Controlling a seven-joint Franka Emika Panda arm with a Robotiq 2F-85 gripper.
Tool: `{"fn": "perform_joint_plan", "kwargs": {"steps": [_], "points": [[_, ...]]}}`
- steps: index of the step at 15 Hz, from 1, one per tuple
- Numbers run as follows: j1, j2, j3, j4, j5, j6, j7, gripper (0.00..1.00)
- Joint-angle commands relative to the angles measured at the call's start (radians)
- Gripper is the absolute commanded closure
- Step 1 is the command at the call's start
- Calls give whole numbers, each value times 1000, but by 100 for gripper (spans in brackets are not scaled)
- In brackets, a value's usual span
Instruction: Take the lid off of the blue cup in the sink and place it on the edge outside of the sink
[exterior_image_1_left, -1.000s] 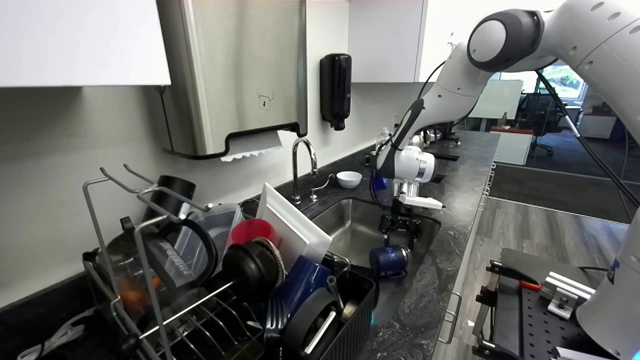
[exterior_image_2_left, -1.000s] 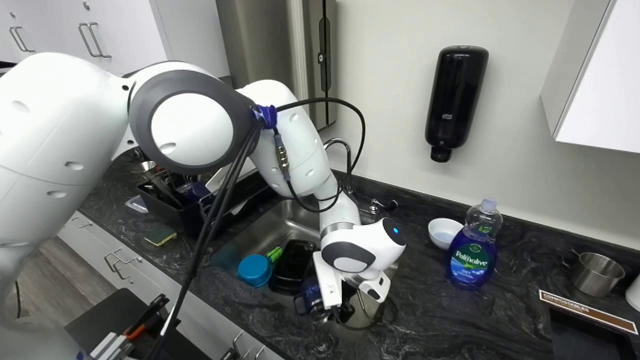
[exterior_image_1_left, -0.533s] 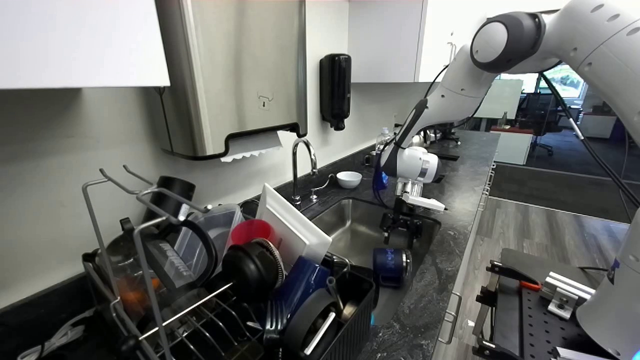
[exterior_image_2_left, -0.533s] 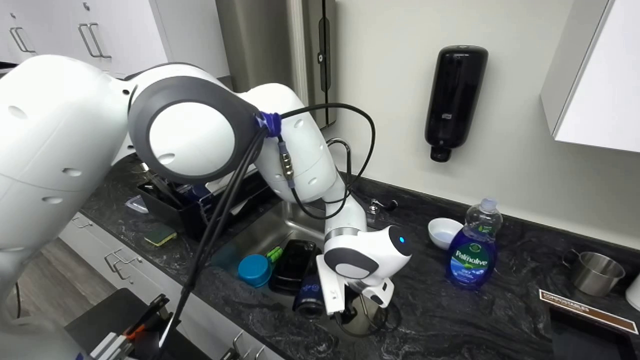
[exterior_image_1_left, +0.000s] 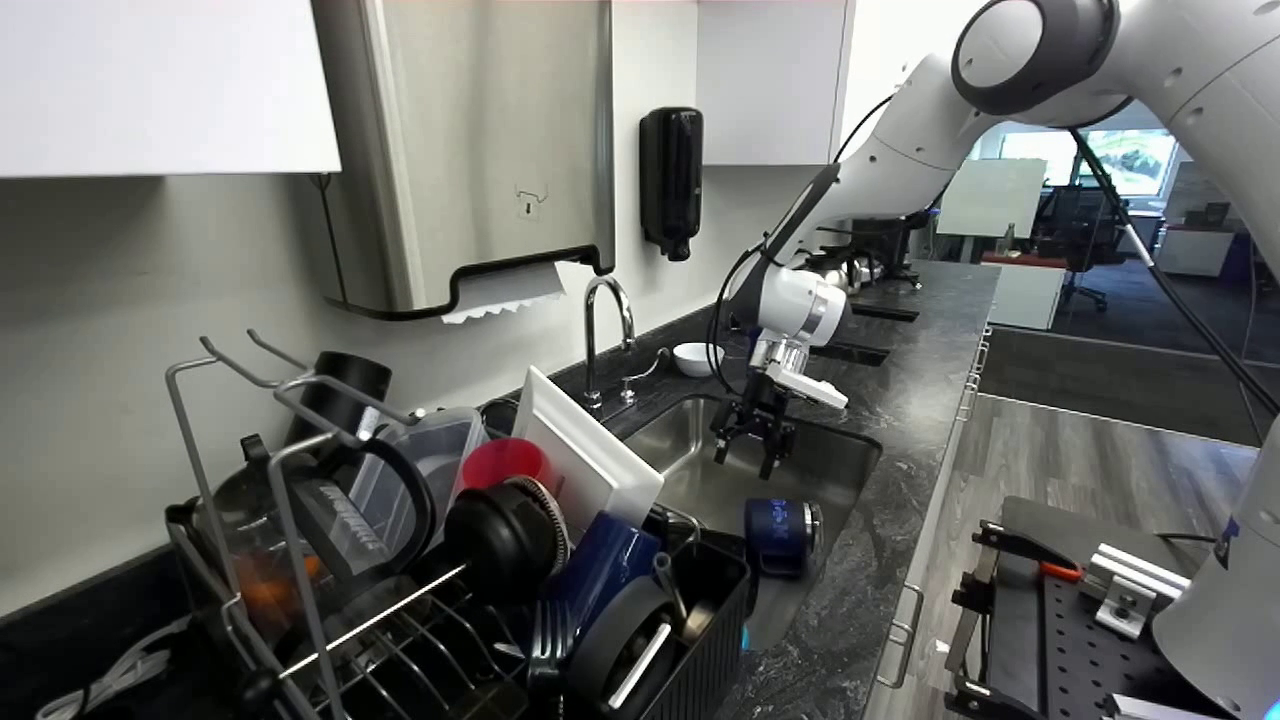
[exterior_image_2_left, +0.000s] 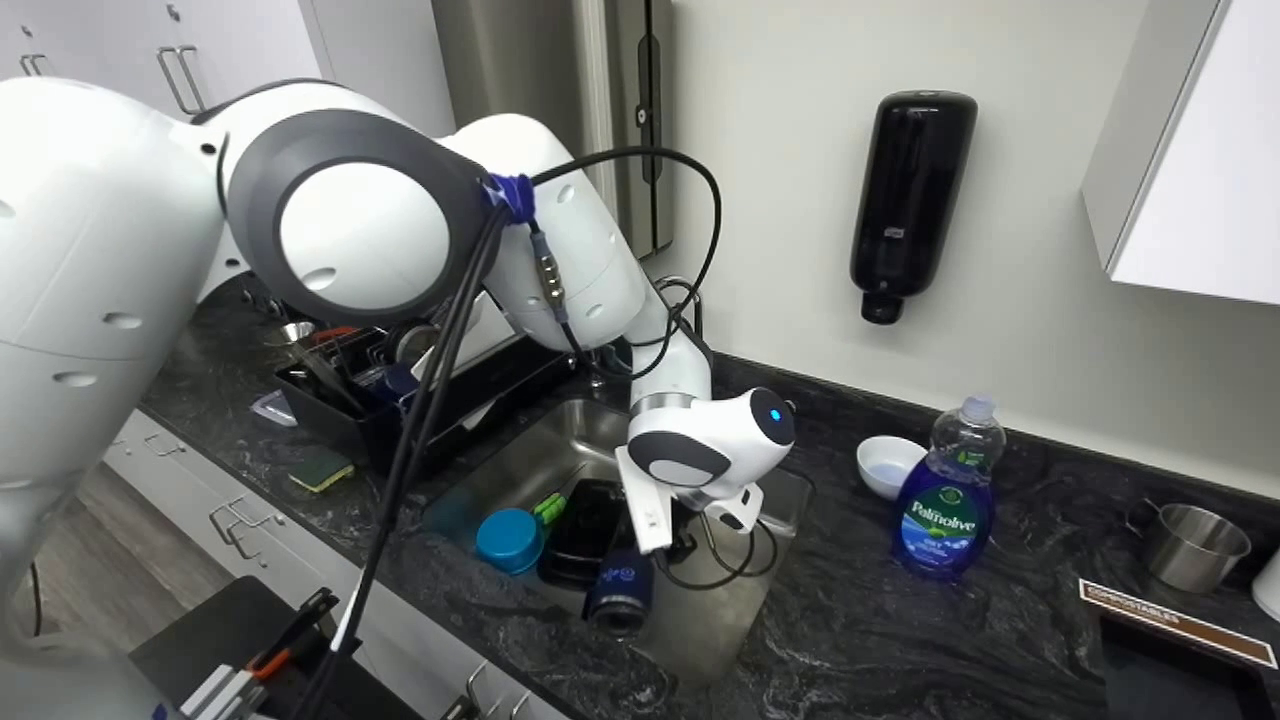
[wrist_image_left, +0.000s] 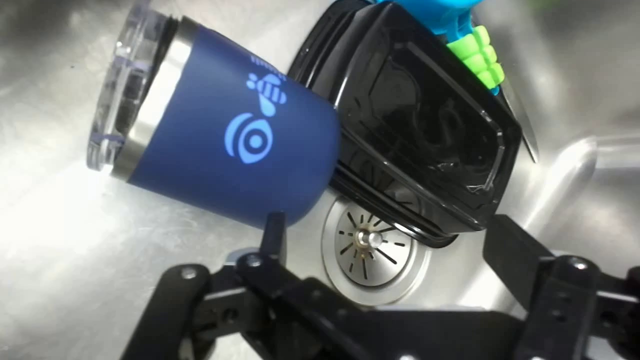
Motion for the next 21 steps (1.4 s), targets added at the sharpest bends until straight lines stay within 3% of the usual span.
{"fn": "perform_joint_plan", "kwargs": {"steps": [1,6,12,18,21], "points": [[24,-42,-29,-29,27,-61,14,0],[44,-105,-98,-71,19,-348,125,0],[131,-173,-171,-99,63,-554,379,0],[253,-171,-223,-91,160,-466,628,0],[323,-172,-262,-107,110,-349,721,0]]}}
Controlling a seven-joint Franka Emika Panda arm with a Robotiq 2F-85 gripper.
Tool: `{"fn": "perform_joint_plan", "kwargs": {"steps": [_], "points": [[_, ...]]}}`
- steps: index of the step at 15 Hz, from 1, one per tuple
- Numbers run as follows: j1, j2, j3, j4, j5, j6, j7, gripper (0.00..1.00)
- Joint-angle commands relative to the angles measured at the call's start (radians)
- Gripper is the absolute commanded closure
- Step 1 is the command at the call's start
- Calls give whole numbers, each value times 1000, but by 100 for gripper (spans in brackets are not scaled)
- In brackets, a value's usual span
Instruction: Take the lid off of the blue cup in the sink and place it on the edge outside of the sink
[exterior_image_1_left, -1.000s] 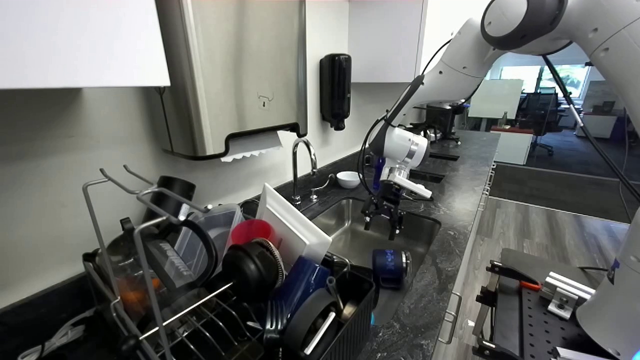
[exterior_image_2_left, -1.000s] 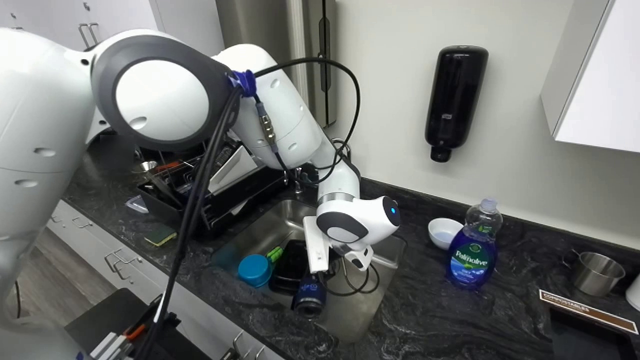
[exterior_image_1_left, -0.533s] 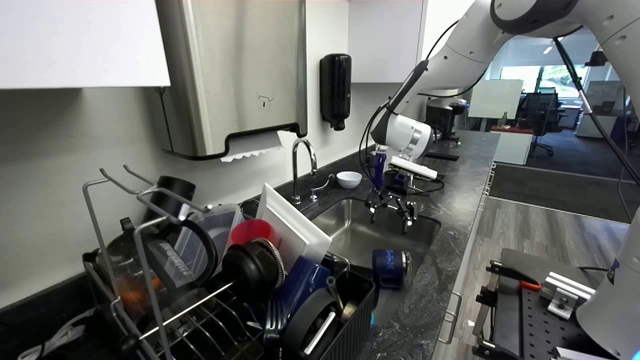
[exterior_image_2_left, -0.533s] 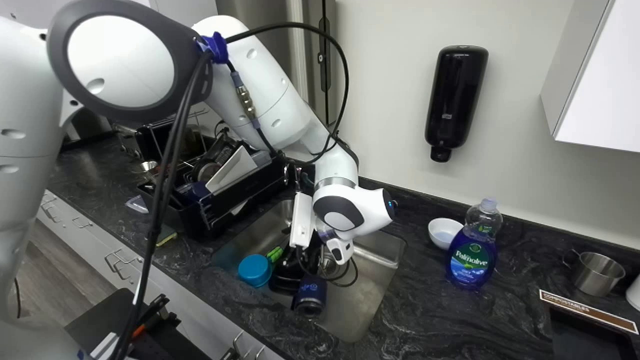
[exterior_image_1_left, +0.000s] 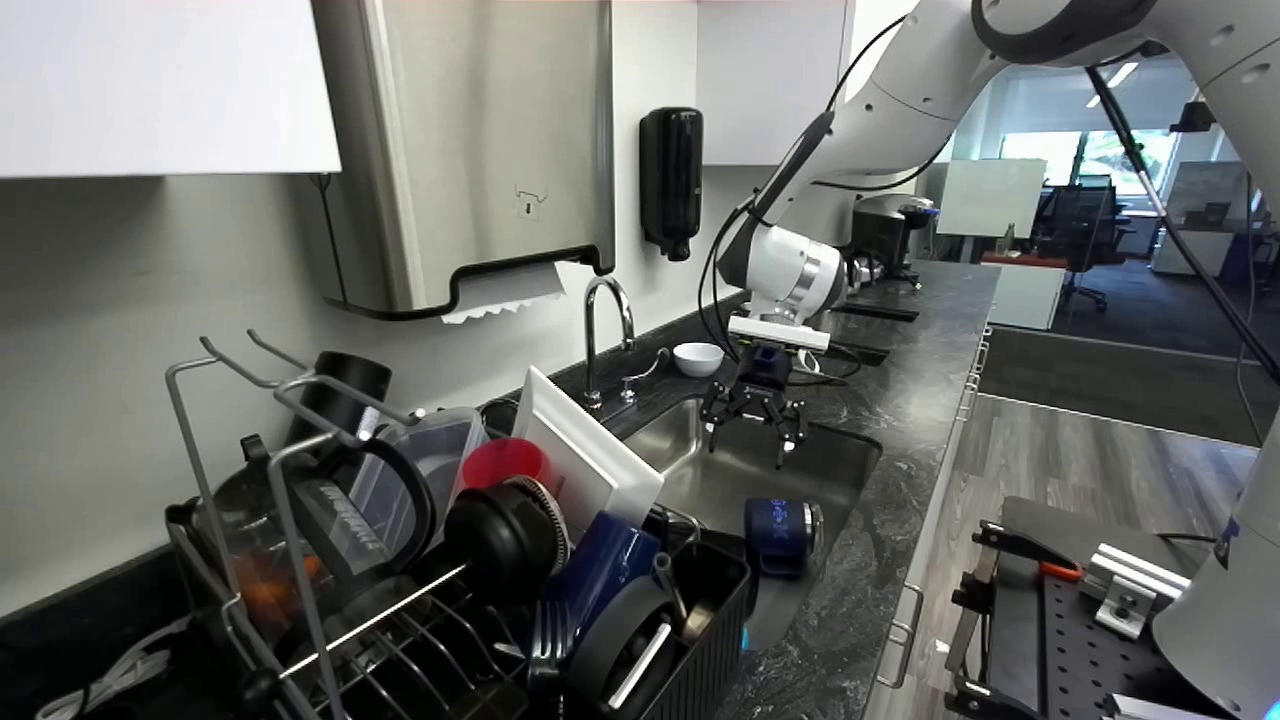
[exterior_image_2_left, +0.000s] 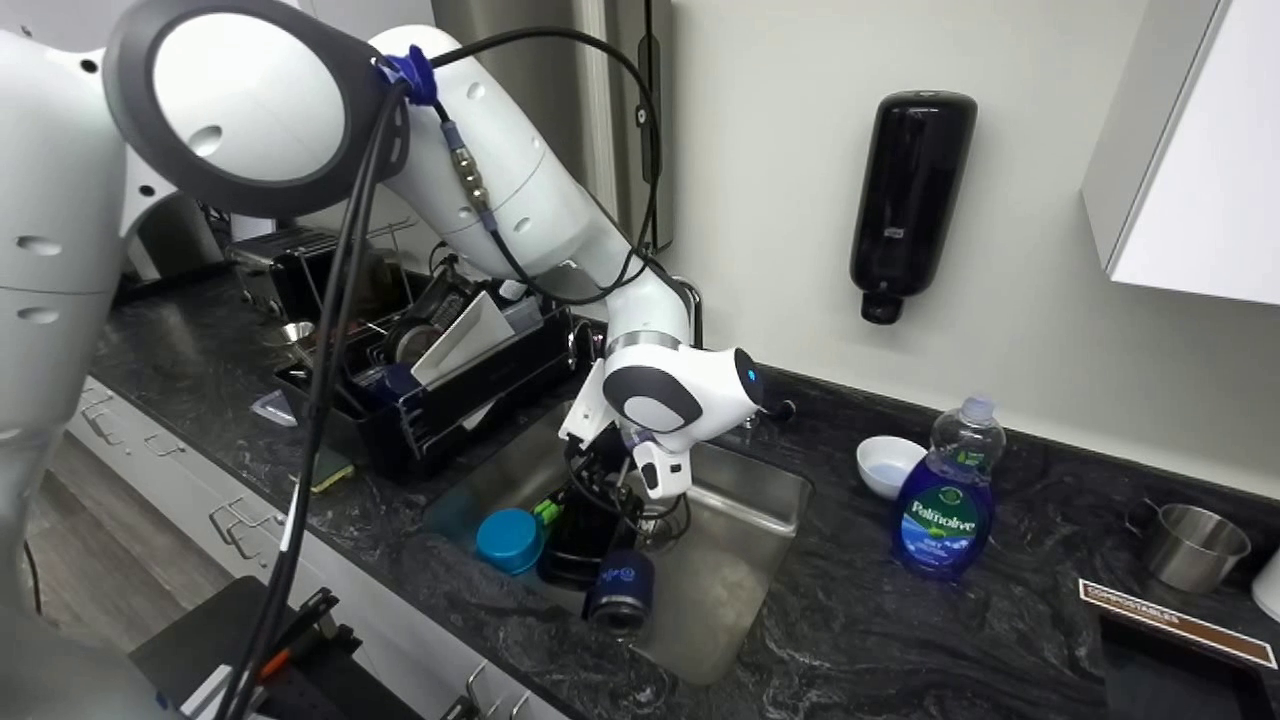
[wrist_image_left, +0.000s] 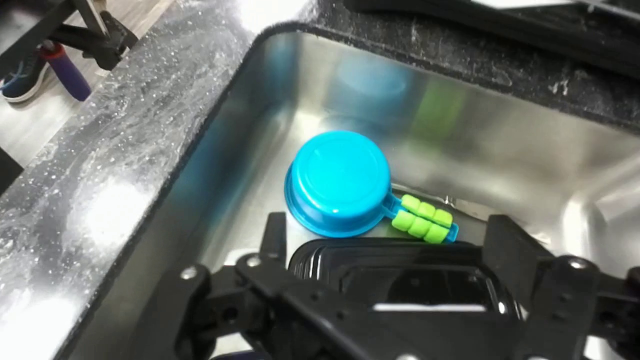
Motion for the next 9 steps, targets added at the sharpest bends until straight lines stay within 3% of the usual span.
{"fn": "perform_joint_plan", "kwargs": {"steps": [1,9], "points": [[82,-10,-56,-32,-43,117,87,0],[150,-11,-66,-122,-177,389,122,0]]}}
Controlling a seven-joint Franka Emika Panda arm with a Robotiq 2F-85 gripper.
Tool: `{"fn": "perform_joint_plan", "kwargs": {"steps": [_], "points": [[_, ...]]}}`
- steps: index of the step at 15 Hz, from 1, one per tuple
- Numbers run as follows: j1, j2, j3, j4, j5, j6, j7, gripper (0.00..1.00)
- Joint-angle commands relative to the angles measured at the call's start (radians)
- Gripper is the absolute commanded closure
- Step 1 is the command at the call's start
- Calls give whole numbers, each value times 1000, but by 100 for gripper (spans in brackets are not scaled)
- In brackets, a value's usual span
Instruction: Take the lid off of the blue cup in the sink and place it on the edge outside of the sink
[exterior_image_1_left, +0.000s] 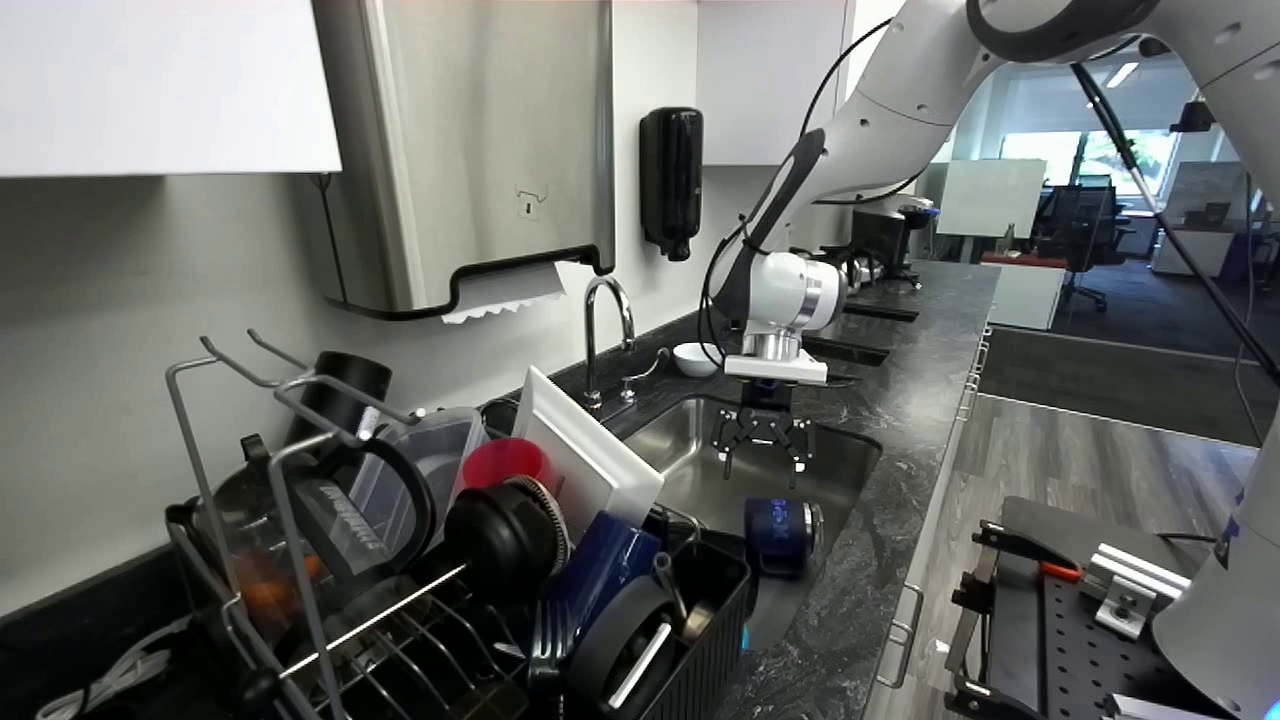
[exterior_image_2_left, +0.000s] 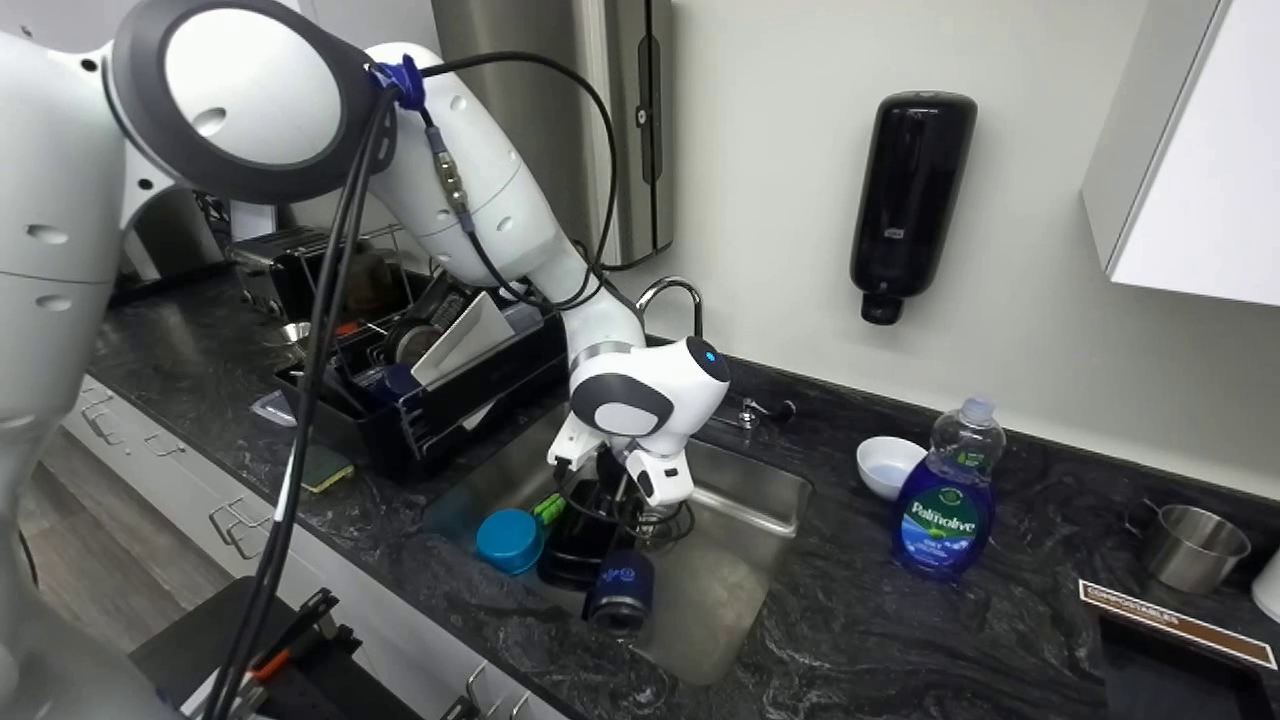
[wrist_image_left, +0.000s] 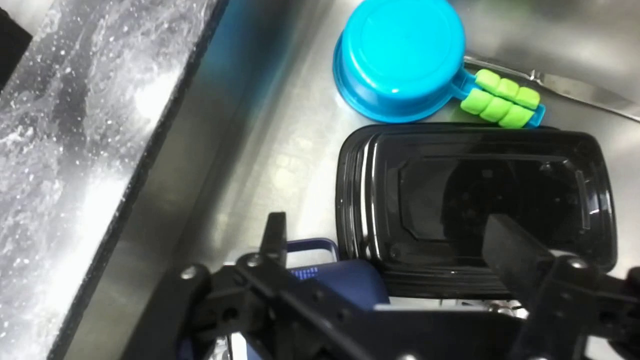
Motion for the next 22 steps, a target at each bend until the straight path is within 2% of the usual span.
{"fn": "perform_joint_plan", "kwargs": {"steps": [1,2,7,22], "points": [[27,-9,-5,-29,-73,63,25,0],[-1,-1,14,-15,-49,42,11,0],[4,-1,15,-16,-70,50,17,0],[22,82,-35,-47,-111,244,121,0]]}}
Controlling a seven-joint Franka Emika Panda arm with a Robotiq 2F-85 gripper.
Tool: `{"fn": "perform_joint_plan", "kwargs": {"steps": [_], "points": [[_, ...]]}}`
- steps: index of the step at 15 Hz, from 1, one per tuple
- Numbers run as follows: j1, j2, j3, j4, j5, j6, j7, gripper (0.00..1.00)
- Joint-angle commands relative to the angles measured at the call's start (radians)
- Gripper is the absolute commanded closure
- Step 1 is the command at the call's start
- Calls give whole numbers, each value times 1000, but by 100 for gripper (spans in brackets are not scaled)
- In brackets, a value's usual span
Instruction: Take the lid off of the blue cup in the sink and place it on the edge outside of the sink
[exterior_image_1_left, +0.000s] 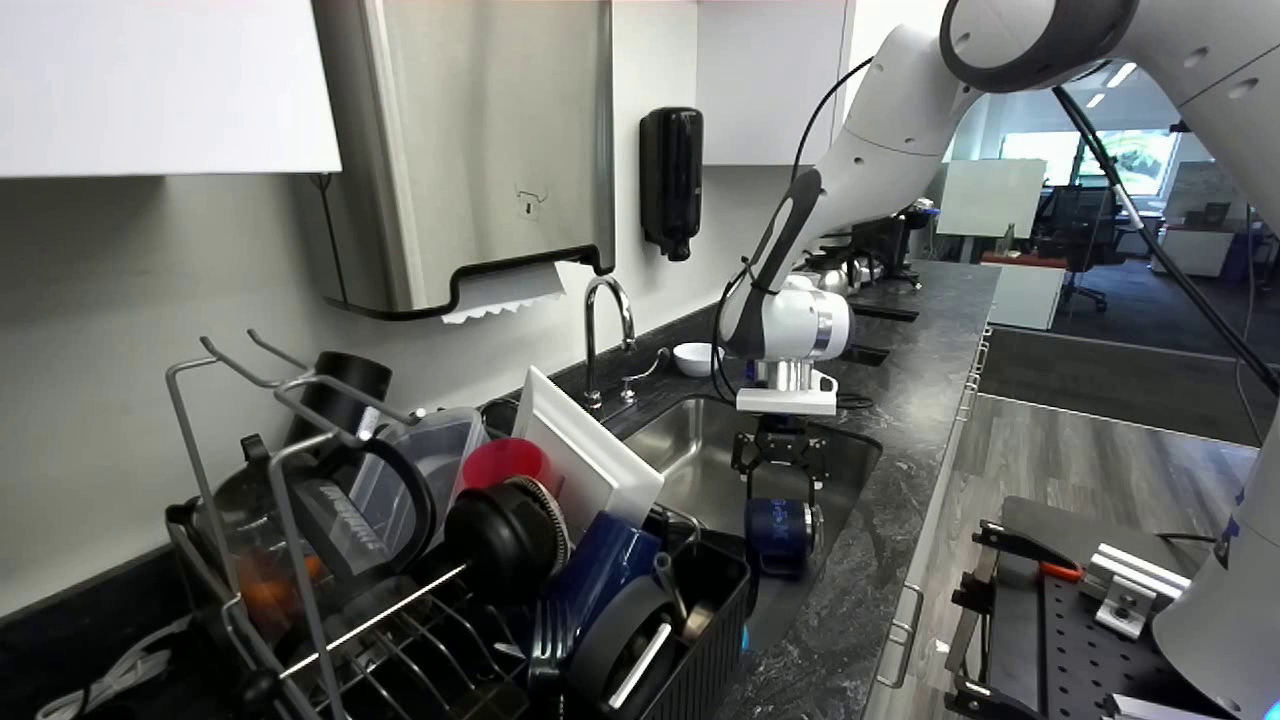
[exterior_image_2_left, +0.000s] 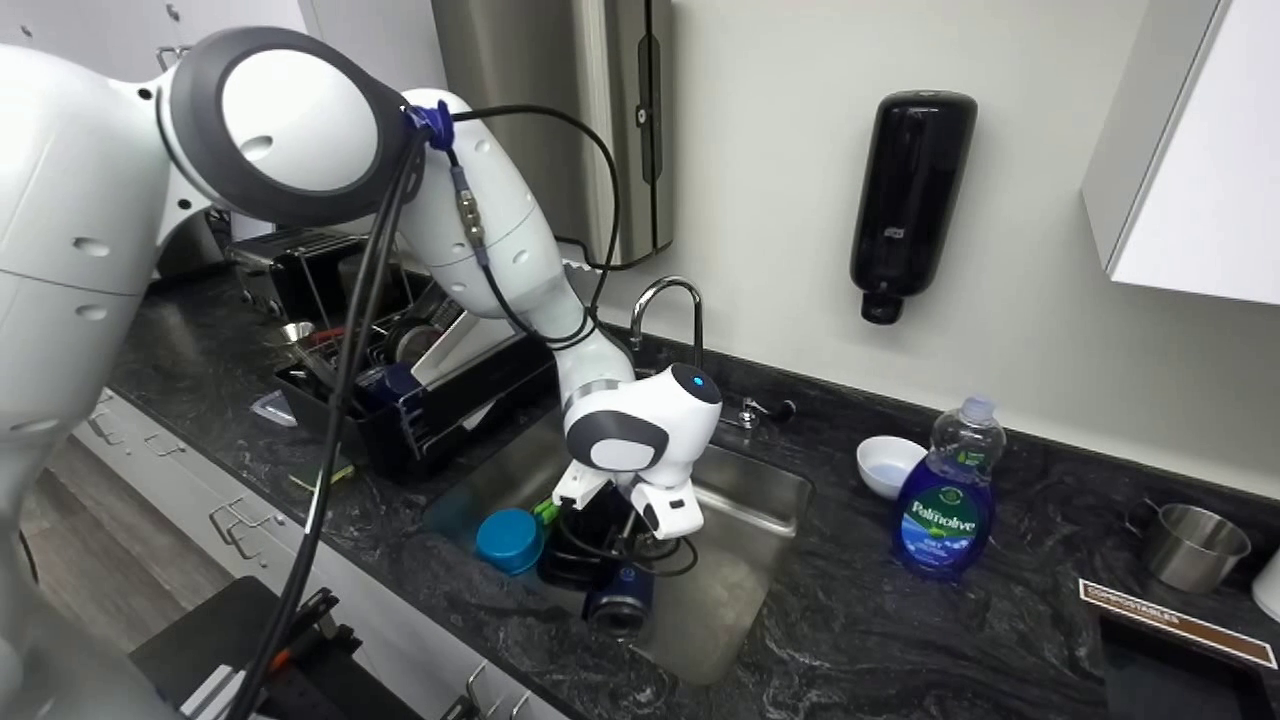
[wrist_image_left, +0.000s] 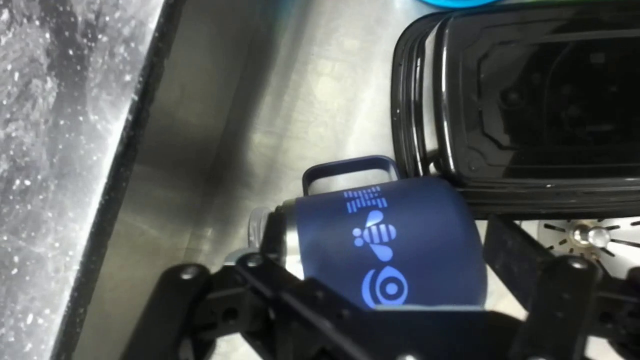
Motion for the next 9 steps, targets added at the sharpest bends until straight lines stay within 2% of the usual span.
{"fn": "perform_joint_plan", "kwargs": {"steps": [1,9], "points": [[6,9,-14,-23,-36,59,51,0],[4,23,-3,-32,-39,147,55,0]]}}
